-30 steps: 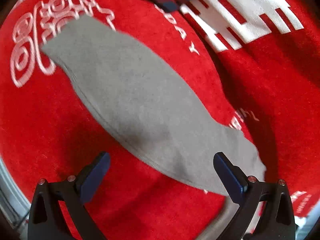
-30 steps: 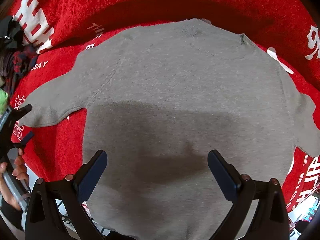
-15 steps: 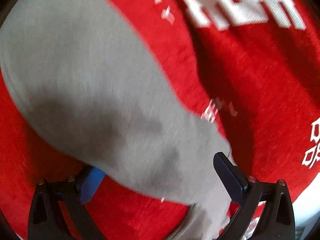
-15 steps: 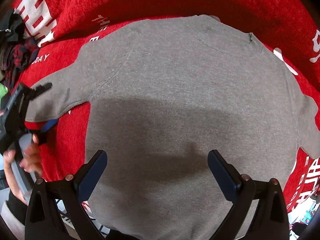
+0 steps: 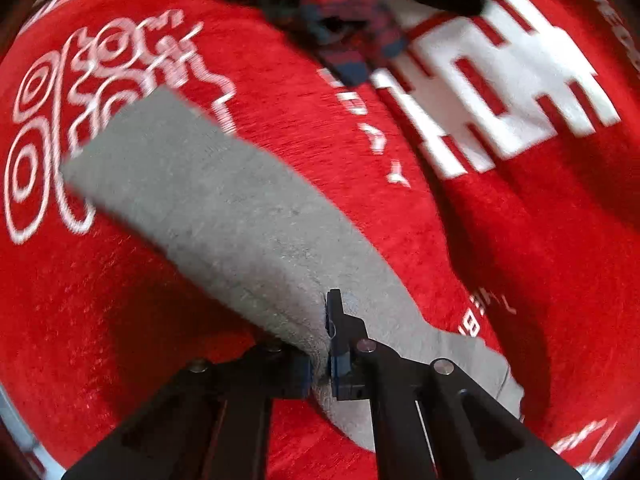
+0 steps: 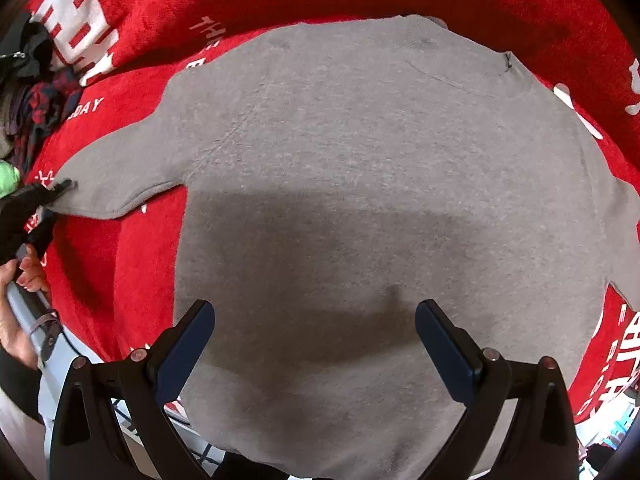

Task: Fold small clothes

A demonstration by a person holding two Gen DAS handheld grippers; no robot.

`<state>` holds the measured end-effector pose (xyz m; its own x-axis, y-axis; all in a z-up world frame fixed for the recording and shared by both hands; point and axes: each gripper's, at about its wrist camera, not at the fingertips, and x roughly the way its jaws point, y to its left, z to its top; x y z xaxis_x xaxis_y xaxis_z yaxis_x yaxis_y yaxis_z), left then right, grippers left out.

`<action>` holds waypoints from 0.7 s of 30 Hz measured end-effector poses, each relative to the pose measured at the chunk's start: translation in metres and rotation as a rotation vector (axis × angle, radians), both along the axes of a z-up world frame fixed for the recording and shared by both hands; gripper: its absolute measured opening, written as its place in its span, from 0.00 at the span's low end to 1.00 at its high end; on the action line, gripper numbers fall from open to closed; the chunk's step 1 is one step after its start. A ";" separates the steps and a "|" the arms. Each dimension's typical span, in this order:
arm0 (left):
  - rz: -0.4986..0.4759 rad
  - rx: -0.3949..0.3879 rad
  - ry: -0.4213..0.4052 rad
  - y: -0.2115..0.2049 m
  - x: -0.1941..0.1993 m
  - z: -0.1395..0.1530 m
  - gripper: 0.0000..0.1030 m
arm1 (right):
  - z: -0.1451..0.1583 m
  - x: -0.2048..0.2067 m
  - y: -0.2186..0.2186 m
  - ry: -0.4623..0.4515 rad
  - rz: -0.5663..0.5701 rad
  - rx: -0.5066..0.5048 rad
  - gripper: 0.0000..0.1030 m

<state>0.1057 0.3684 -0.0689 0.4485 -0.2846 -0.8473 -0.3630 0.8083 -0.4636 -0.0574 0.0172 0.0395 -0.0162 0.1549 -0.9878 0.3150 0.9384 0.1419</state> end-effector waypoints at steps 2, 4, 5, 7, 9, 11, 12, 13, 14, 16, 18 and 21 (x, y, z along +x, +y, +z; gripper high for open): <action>-0.047 0.001 -0.047 -0.005 -0.004 0.014 0.07 | 0.003 -0.002 -0.001 -0.014 0.009 0.000 0.98; -0.111 -0.016 -0.107 -0.020 -0.004 0.031 0.07 | 0.006 -0.004 -0.004 -0.026 0.002 0.005 0.98; -0.145 -0.025 -0.135 -0.030 -0.003 0.041 0.07 | 0.006 -0.006 -0.007 -0.028 -0.005 0.008 0.98; -0.233 -0.044 -0.199 -0.058 -0.004 0.064 0.07 | 0.006 -0.009 -0.014 -0.033 -0.029 0.014 0.98; -0.324 -0.073 -0.251 -0.092 -0.005 0.085 0.07 | 0.008 -0.015 -0.024 -0.043 -0.056 0.020 0.98; -0.413 -0.103 -0.294 -0.129 -0.006 0.102 0.07 | 0.011 -0.021 -0.035 -0.056 -0.085 0.024 0.98; -0.471 -0.122 -0.316 -0.153 -0.009 0.112 0.07 | 0.013 -0.025 -0.041 -0.061 -0.098 0.024 0.98; -0.515 -0.134 -0.330 -0.172 -0.010 0.118 0.07 | 0.014 -0.029 -0.049 -0.066 -0.115 0.022 0.98; -0.560 -0.151 -0.339 -0.193 -0.013 0.126 0.07 | 0.016 -0.033 -0.056 -0.070 -0.132 0.021 0.98; -0.652 -0.193 -0.341 -0.239 -0.025 0.138 0.07 | 0.018 -0.042 -0.074 -0.075 -0.173 0.018 0.98; -0.747 -0.198 -0.342 -0.288 -0.038 0.141 0.07 | 0.019 -0.052 -0.091 -0.079 -0.214 0.014 0.98; -0.874 -0.186 -0.296 -0.357 -0.059 0.128 0.07 | 0.019 -0.072 -0.123 -0.082 -0.297 0.006 0.98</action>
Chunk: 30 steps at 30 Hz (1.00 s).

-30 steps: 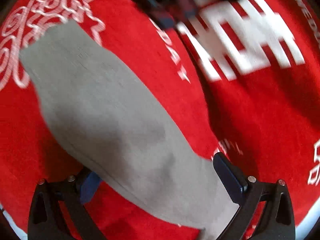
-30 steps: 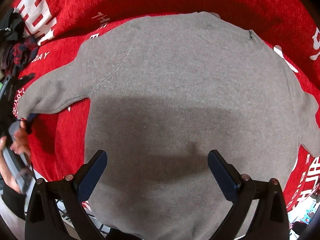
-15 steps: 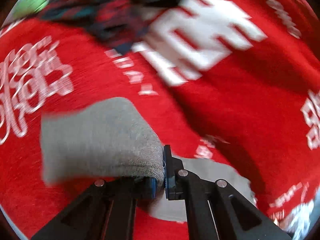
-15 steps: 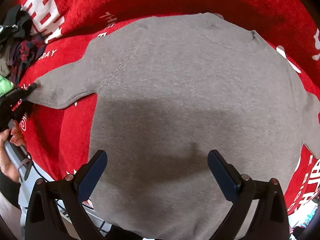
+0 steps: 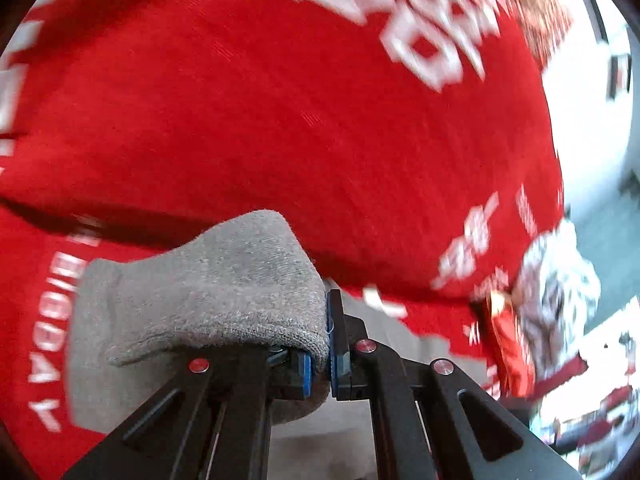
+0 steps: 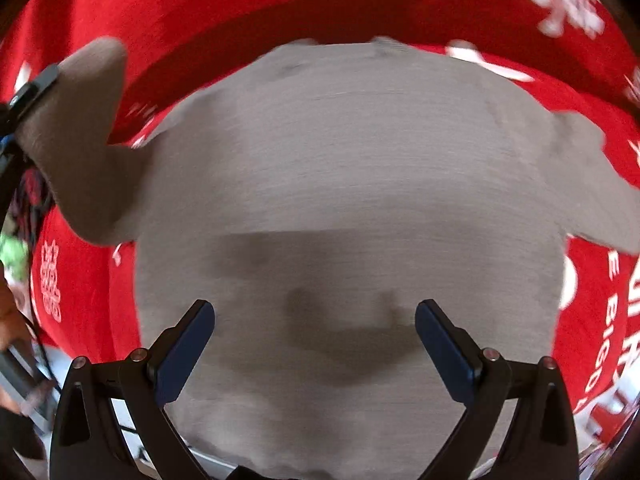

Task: Fold small clothes

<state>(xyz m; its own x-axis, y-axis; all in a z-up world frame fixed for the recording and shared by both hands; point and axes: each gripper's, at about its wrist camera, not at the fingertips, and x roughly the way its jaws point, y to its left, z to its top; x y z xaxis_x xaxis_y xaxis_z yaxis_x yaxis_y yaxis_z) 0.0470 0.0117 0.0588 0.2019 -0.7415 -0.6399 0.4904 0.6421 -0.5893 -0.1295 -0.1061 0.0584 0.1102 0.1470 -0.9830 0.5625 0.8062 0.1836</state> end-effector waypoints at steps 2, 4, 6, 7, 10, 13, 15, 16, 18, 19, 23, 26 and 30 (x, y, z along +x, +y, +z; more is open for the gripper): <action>-0.060 0.058 0.017 -0.032 -0.012 -0.015 0.07 | -0.002 -0.013 -0.019 0.005 -0.044 -0.002 0.98; -0.124 0.163 0.011 -0.060 -0.021 -0.036 0.07 | -0.006 -0.028 -0.037 0.017 -0.080 -0.003 0.98; -0.170 0.247 0.024 -0.078 -0.031 -0.053 0.07 | -0.009 -0.039 -0.052 0.031 -0.104 -0.006 0.98; -0.175 0.270 0.029 -0.081 -0.033 -0.056 0.11 | -0.010 -0.044 -0.059 0.035 -0.117 -0.007 0.98; -0.130 0.382 0.005 -0.078 -0.038 -0.061 0.71 | -0.015 -0.055 -0.073 0.046 -0.143 -0.007 0.98; -0.106 0.413 -0.011 -0.061 -0.043 -0.055 0.72 | -0.017 -0.058 -0.078 0.053 -0.151 -0.002 0.98; -0.115 0.421 0.008 -0.051 -0.045 -0.046 0.72 | -0.015 -0.055 -0.081 0.046 -0.141 -0.008 0.98; -0.113 0.411 0.008 -0.044 -0.046 -0.040 0.72 | -0.014 -0.053 -0.081 0.042 -0.135 -0.012 0.98; -0.085 0.399 -0.028 -0.020 -0.045 -0.023 0.72 | -0.012 -0.045 -0.080 0.031 -0.116 -0.024 0.98; -0.061 0.405 -0.058 -0.008 -0.043 -0.015 0.72 | -0.009 -0.038 -0.080 0.017 -0.099 -0.034 0.98; 0.019 0.492 -0.116 0.044 -0.016 -0.004 0.73 | 0.008 -0.001 -0.062 -0.059 0.028 -0.091 0.98; 0.081 0.584 -0.059 0.064 0.019 -0.028 0.72 | 0.014 0.033 -0.035 -0.096 0.183 -0.162 0.98; 0.150 0.643 0.086 0.089 0.061 -0.069 0.72 | 0.008 0.074 0.006 -0.125 0.400 -0.278 0.98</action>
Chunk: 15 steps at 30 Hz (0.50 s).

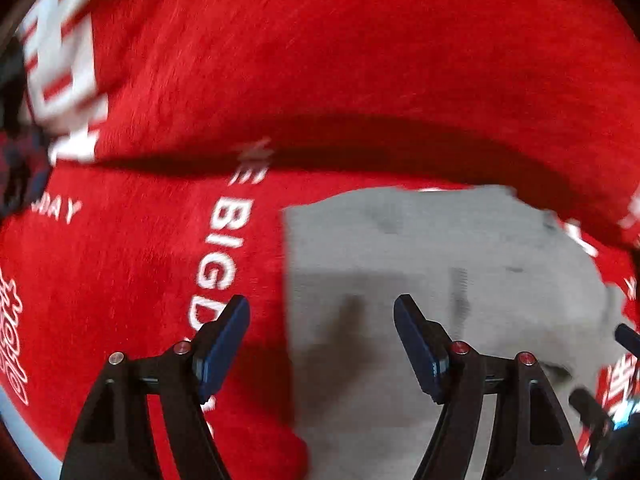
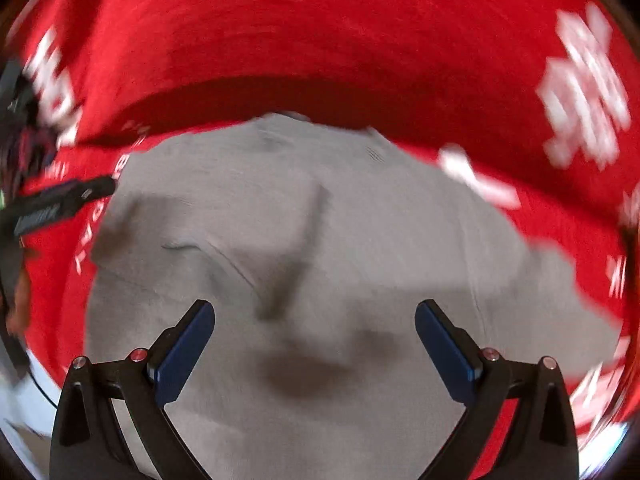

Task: Fold small clothes

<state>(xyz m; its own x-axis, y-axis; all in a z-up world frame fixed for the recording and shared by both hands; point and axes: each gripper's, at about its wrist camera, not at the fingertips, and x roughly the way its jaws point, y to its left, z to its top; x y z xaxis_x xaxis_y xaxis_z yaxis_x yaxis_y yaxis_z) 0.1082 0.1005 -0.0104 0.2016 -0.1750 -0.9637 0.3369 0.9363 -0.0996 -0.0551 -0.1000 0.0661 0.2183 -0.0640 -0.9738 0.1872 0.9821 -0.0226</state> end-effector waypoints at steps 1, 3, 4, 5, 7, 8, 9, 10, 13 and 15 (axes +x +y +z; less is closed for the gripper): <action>0.013 0.009 0.014 0.002 0.005 -0.008 0.72 | -0.005 0.011 0.014 -0.001 0.071 -0.047 0.98; 0.028 0.016 0.031 0.002 0.008 -0.020 0.72 | -0.017 0.025 0.036 0.012 0.177 -0.135 0.97; 0.035 0.019 0.038 0.002 0.009 -0.023 0.72 | -0.027 0.032 0.046 0.029 0.228 -0.191 0.95; 0.044 0.018 0.044 0.001 0.010 -0.026 0.72 | -0.034 0.037 0.051 0.043 0.254 -0.231 0.91; 0.065 0.008 0.060 0.000 0.009 -0.030 0.72 | -0.049 0.047 0.050 0.086 0.276 -0.263 0.45; 0.072 0.003 0.065 0.001 0.009 -0.031 0.72 | -0.052 0.050 0.043 0.102 0.255 -0.223 0.26; 0.074 0.002 0.065 0.001 0.008 -0.031 0.72 | -0.049 0.053 0.026 0.098 0.182 -0.132 0.06; 0.071 0.001 0.067 0.000 0.008 -0.032 0.72 | -0.044 0.051 0.011 0.074 0.113 -0.071 0.06; 0.070 -0.004 0.075 -0.001 0.008 -0.034 0.72 | -0.028 0.030 -0.050 -0.041 -0.143 0.157 0.06; 0.074 -0.011 0.081 -0.006 0.007 -0.038 0.72 | -0.030 0.000 -0.097 -0.109 -0.371 0.313 0.07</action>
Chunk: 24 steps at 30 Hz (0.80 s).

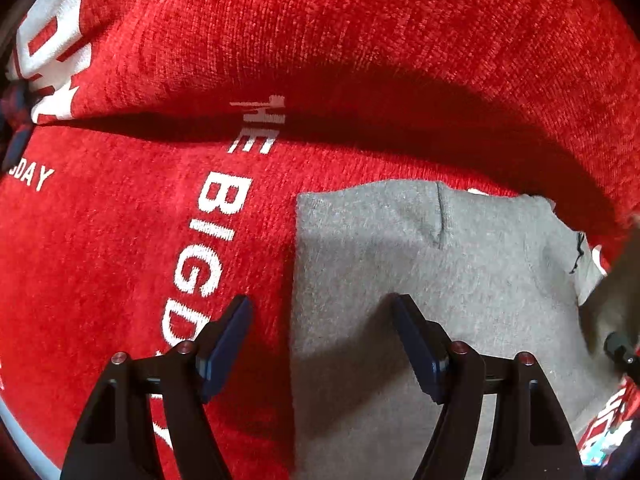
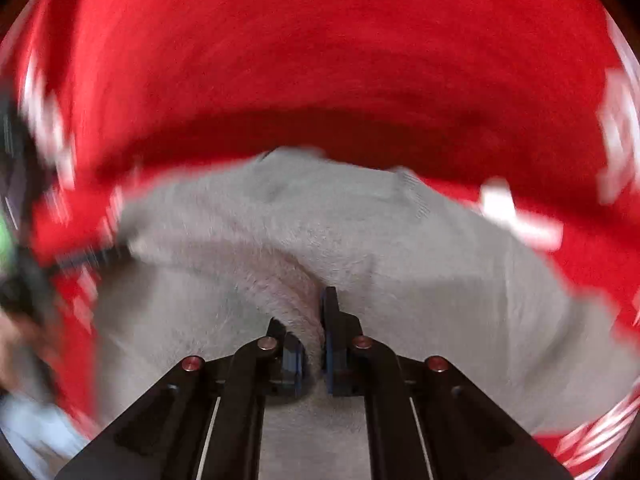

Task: Fold small clothes

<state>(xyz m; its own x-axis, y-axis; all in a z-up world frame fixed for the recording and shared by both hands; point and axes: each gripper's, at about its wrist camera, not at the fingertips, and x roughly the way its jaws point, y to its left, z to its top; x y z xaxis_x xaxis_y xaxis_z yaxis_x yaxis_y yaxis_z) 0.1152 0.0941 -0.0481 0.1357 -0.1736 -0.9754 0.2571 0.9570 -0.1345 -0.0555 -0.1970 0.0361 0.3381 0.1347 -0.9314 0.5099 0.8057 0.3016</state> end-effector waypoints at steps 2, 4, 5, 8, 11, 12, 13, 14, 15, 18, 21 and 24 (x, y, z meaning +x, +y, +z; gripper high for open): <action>-0.004 -0.010 0.003 -0.001 0.002 0.000 0.62 | -0.019 -0.030 -0.034 0.007 -0.188 0.144 0.16; -0.030 -0.023 -0.006 -0.002 0.004 0.001 0.44 | -0.040 -0.059 -0.056 0.016 -0.331 0.279 0.31; -0.052 -0.023 -0.015 -0.007 0.002 0.003 0.31 | -0.046 -0.069 -0.060 0.016 -0.369 0.316 0.36; -0.091 0.016 -0.043 -0.017 -0.002 0.011 0.14 | -0.051 -0.087 -0.068 -0.030 -0.444 0.390 0.42; -0.077 0.007 -0.062 -0.013 -0.002 0.020 0.10 | -0.047 -0.091 -0.072 -0.030 -0.494 0.411 0.42; -0.072 -0.002 -0.058 -0.010 -0.001 0.020 0.10 | -0.043 -0.092 -0.074 -0.035 -0.496 0.415 0.27; -0.068 -0.007 -0.053 -0.008 0.000 0.020 0.10 | -0.039 -0.090 -0.079 -0.053 -0.484 0.410 0.08; -0.065 -0.005 -0.050 -0.005 0.006 0.019 0.10 | -0.033 -0.089 -0.080 -0.068 -0.463 0.396 0.08; -0.064 0.004 -0.052 -0.005 0.007 0.017 0.10 | -0.024 -0.082 -0.081 -0.091 -0.423 0.366 0.08; -0.052 0.007 -0.059 -0.003 0.005 0.014 0.10 | -0.021 -0.076 -0.081 -0.065 -0.372 0.315 0.08; -0.049 0.007 -0.062 0.004 0.006 0.018 0.10 | -0.033 -0.093 -0.082 0.076 -0.395 0.219 0.09; -0.046 0.006 -0.072 0.016 0.014 0.029 0.10 | -0.036 -0.118 -0.082 0.091 -0.431 0.226 0.12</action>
<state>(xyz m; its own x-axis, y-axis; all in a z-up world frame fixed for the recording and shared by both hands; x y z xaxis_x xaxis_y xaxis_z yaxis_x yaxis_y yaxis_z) 0.1288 0.1100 -0.0190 0.1976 -0.1755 -0.9645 0.3095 0.9447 -0.1084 -0.1732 -0.2788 0.0000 0.3260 0.2025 -0.9234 0.8148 0.4352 0.3831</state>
